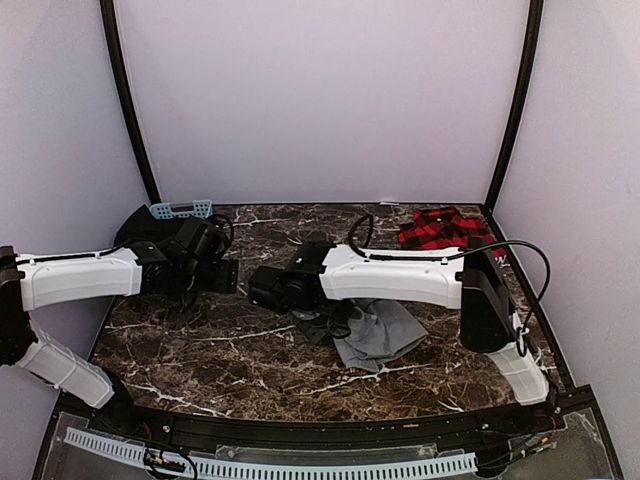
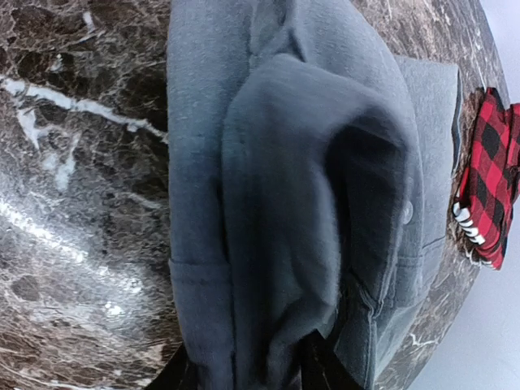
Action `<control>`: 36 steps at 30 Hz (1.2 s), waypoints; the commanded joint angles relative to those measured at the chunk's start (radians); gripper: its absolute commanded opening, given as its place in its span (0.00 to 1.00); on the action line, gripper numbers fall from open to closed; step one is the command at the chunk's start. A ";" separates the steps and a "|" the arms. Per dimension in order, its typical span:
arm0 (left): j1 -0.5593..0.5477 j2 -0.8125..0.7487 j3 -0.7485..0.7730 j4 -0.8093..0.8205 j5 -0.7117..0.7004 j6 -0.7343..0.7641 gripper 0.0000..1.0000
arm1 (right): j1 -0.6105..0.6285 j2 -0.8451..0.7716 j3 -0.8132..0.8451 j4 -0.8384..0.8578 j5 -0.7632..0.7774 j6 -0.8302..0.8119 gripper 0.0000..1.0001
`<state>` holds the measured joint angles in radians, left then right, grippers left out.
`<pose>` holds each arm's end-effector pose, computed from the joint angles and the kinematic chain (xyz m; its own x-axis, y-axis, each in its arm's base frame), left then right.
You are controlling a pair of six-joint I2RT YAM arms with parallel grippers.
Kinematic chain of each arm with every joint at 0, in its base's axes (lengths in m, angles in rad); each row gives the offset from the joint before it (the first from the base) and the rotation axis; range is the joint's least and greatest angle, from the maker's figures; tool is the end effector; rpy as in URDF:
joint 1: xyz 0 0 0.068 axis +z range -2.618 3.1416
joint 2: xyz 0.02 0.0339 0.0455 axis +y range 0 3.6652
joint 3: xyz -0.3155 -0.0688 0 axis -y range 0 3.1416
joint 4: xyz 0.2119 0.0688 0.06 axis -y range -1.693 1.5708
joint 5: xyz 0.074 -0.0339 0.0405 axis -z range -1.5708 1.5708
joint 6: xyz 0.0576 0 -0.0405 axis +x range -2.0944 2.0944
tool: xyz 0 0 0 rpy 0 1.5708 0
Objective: Fold and stack the long sleeve shirts
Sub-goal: Turn over the square-folded shirt at the center of the board, then rotate the square-folded shirt at the center of the board.
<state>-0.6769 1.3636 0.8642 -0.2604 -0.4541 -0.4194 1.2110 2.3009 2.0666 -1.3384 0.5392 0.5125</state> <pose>0.2193 -0.1438 0.2868 -0.6187 0.0277 -0.7852 0.0691 0.9974 -0.0193 0.1862 0.4110 0.2343 -0.7009 -0.6680 -0.2501 -0.5276 0.7215 -0.4484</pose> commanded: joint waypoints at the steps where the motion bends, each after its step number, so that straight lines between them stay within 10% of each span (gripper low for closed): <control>1: 0.032 -0.036 -0.027 -0.021 0.023 -0.002 0.80 | 0.048 0.037 0.061 -0.024 -0.029 0.027 0.42; 12: 0.074 -0.036 -0.031 0.038 0.126 0.019 0.81 | 0.085 -0.281 -0.228 0.331 -0.220 -0.090 0.76; 25: 0.049 -0.128 -0.215 0.399 0.556 -0.070 0.80 | -0.340 -0.636 -0.786 0.744 -0.437 -0.144 0.76; 36: -0.148 0.045 -0.241 0.651 0.638 -0.298 0.80 | -0.510 -0.668 -1.035 0.877 -0.614 -0.153 0.77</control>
<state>-0.7704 1.3239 0.6056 0.2699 0.1276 -0.6167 0.7086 1.6825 1.0966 -0.5457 0.0166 0.3668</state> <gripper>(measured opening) 0.801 0.774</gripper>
